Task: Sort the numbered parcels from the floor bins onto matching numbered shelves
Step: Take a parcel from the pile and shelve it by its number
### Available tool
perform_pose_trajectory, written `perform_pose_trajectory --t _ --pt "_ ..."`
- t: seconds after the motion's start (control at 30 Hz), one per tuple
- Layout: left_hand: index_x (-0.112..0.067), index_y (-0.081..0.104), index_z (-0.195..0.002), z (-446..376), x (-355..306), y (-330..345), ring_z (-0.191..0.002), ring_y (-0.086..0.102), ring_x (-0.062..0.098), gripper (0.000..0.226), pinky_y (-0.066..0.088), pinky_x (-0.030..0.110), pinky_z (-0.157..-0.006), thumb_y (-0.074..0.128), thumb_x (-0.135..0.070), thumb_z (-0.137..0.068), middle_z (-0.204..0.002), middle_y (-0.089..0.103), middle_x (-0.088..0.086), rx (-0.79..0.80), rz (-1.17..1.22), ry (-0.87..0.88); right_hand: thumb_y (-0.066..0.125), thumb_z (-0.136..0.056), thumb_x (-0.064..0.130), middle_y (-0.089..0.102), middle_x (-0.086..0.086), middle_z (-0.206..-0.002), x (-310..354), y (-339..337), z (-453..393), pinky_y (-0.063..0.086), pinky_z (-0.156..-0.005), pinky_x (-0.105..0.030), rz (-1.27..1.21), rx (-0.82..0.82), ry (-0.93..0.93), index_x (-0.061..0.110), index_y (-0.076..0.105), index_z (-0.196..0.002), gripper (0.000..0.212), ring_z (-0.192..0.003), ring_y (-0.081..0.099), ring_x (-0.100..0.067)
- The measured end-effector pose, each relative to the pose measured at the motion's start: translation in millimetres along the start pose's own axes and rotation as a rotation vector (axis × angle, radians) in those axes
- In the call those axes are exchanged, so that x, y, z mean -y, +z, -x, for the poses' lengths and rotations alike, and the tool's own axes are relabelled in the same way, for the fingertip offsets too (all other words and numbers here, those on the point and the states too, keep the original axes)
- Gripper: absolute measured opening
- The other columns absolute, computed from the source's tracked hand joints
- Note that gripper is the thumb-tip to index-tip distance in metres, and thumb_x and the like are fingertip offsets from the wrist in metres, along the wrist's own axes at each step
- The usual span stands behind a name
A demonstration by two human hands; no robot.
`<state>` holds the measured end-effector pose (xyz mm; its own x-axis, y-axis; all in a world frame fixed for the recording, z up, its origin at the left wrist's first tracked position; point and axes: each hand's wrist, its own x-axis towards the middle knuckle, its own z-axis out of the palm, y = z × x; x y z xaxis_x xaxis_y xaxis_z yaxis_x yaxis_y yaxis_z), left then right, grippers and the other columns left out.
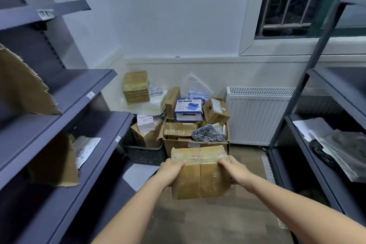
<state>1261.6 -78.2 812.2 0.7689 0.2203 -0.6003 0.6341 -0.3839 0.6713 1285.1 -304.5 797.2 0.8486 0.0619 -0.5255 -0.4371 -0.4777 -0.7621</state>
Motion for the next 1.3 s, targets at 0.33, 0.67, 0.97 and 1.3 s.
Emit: perform_pose_trajectory --t 0.33,0.67,0.97,1.3 --pt "-0.014 0.04 -0.13 19.0 -35.2 2.4 -0.106 0.059 0.024 0.065 0.05 0.042 -0.095 0.069 -0.046 -0.081 -0.117 0.057 0.004 -0.116 0.242 0.12 0.067 -0.087 0.025 0.056 0.001 -0.127 21.5 -39.2 17.9 0.04 -0.091 -0.024 0.026 -0.024 -0.315 0.022 0.035 -0.139 0.061 -0.11 0.054 -0.015" --pt "-0.051 0.047 -0.126 -9.3 -79.5 -20.6 -0.11 0.06 0.021 0.046 0.052 0.05 -0.089 0.06 -0.058 -0.082 -0.124 0.061 -0.007 -0.008 0.508 0.221 0.08 -0.057 0.045 0.046 0.007 -0.137 55.2 -53.8 -3.0 0.044 -0.107 -0.042 -0.077 -0.008 -0.527 0.036 0.027 -0.139 0.098 -0.124 0.049 -0.011" --pt "-0.055 0.044 -0.117 -66.4 -112.5 -49.4 -0.103 0.06 0.014 0.033 0.051 0.039 -0.077 0.057 -0.034 -0.095 -0.114 0.064 -0.014 0.097 0.518 0.351 0.054 -0.09 0.053 0.056 -0.001 -0.116 111.5 -62.7 -72.2 0.043 -0.074 -0.026 -0.37 -0.087 -0.334 0.018 0.045 -0.122 0.048 -0.097 0.054 -0.01" --pt "-0.005 0.064 -0.109 -122.5 -152.9 -120.1 -0.074 0.066 0.025 0.058 0.047 0.03 -0.065 0.069 -0.021 -0.054 -0.087 0.071 0.013 0.149 0.538 0.336 0.07 -0.068 0.069 0.064 -0.003 -0.126 183.5 -76.2 -130.9 0.045 -0.1 -0.04 -0.131 0.304 -0.153 0.023 0.062 -0.125 0.074 -0.11 0.062 -0.025"
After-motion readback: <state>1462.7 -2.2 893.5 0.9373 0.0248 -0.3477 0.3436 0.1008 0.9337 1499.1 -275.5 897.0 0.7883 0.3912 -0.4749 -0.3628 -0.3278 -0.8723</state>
